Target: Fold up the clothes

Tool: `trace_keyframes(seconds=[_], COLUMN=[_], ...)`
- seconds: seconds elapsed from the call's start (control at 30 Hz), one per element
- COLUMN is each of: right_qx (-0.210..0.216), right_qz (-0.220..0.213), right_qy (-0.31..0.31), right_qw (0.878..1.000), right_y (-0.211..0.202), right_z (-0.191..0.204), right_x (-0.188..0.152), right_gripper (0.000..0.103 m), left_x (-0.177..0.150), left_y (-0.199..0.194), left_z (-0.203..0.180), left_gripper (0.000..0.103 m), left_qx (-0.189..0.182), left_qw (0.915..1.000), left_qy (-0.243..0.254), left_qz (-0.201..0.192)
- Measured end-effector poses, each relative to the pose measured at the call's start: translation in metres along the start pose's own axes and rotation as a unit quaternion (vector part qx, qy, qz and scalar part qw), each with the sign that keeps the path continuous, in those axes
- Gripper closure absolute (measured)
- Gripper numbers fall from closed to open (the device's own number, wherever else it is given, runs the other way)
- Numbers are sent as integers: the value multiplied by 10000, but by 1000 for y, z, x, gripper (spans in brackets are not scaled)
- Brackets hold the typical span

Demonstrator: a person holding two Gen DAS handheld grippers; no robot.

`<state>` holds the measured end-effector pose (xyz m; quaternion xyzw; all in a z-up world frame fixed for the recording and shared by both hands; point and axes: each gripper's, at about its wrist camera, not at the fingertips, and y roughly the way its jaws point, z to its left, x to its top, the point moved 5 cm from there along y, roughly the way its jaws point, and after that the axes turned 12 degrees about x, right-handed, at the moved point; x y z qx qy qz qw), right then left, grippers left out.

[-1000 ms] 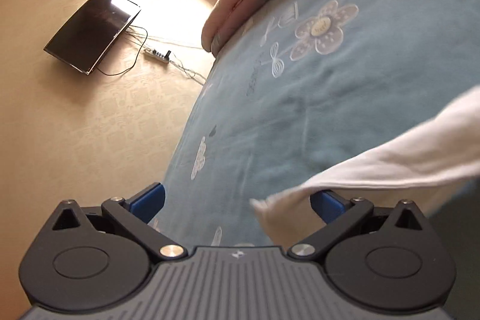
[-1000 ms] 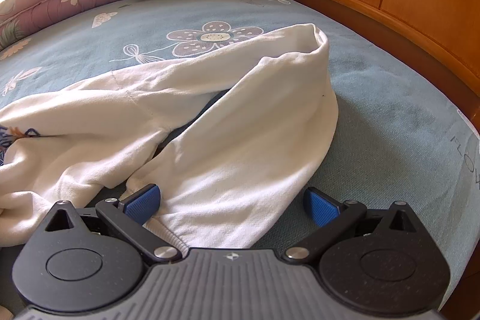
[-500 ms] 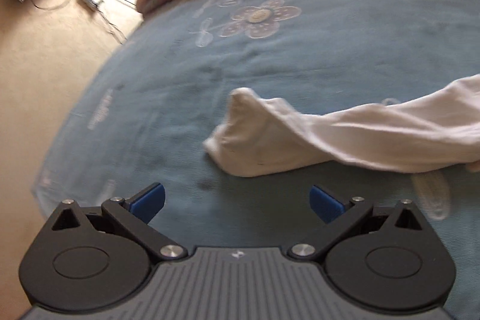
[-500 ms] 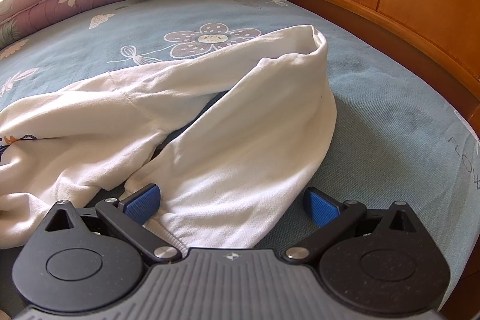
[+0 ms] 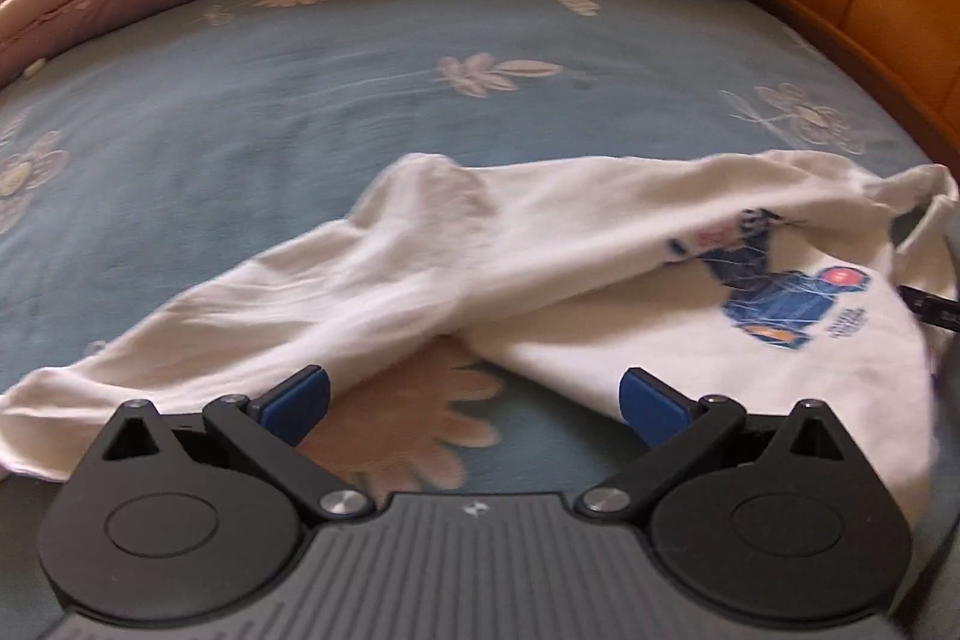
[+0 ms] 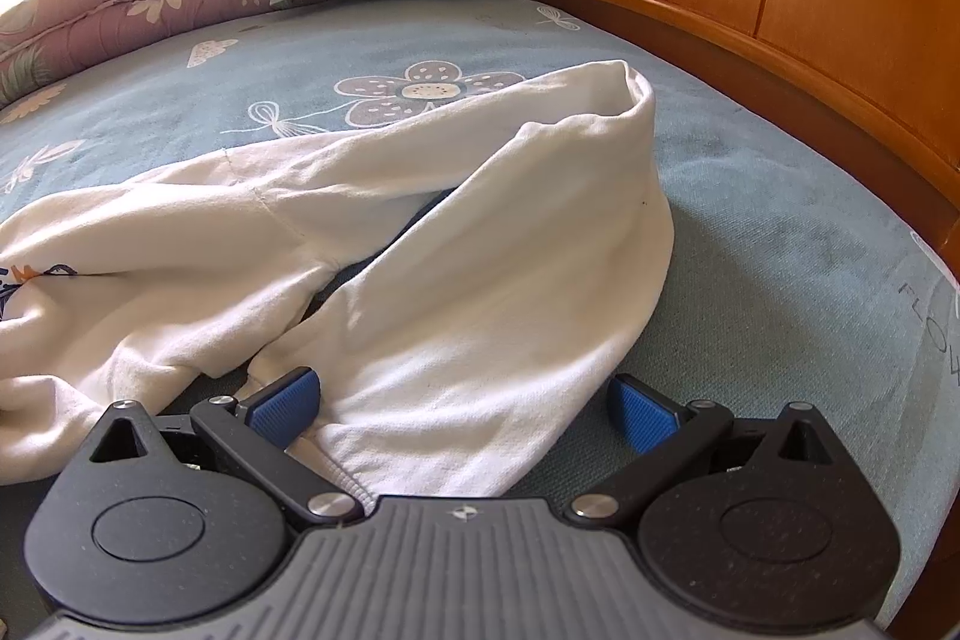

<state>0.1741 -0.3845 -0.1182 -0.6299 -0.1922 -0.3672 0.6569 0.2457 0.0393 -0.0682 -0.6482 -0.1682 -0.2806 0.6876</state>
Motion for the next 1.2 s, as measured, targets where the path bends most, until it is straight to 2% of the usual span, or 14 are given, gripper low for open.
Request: trace_keyframes(seconds=[0.13,0.23,0.3,0.4,0.53,0.6,0.7,0.77,0.87,1.0,1.1,1.2], right_qx=[-37,-63,97,822,1831,2167,2388,2272,1854,726,366,311], right_qz=[23,133,83,-54,-253,-225,-143,24,212,236,406,463], right_qy=[-69,-163,-272,-678,-1242,-1357,-1357,-1306,-1256,-1226,-714,-378], right_qw=[10000,9998,9995,9943,9749,9665,9614,9650,9744,9895,9960,9977], right_y=[-2,-10,-27,-57,-84,-87,-84,-75,-61,-46,-35,-20], right_z=[1,5,12,36,76,91,100,95,72,18,-22,-33], right_x=[1,3,6,6,0,-4,-7,-4,5,27,35,48], right_gripper=[0,0,0,0,0,0,0,0,0,0,0,0], left_x=[-18,-41,-54,-64,-72,-74,-72,-73,-76,-77,-73,-67], left_y=[1,0,-7,-22,-39,-47,-54,-56,-57,-54,-50,-46], left_z=[-40,-46,-40,-29,-20,-17,-16,-16,-17,-24,-33,-41], left_gripper=[1,1,1,1,1,1,1,1,1,1,1,1], left_qx=[-330,-258,-159,-41,222,324,375,429,480,522,528,468], left_qw=[9993,9985,9982,9980,9978,9976,9973,9969,9962,9965,9973,9981], left_qy=[3,-140,-264,-474,-564,-592,-629,-665,-732,-648,-499,-394], left_qz=[145,469,509,407,253,168,37,-13,-38,-39,-65,-94])
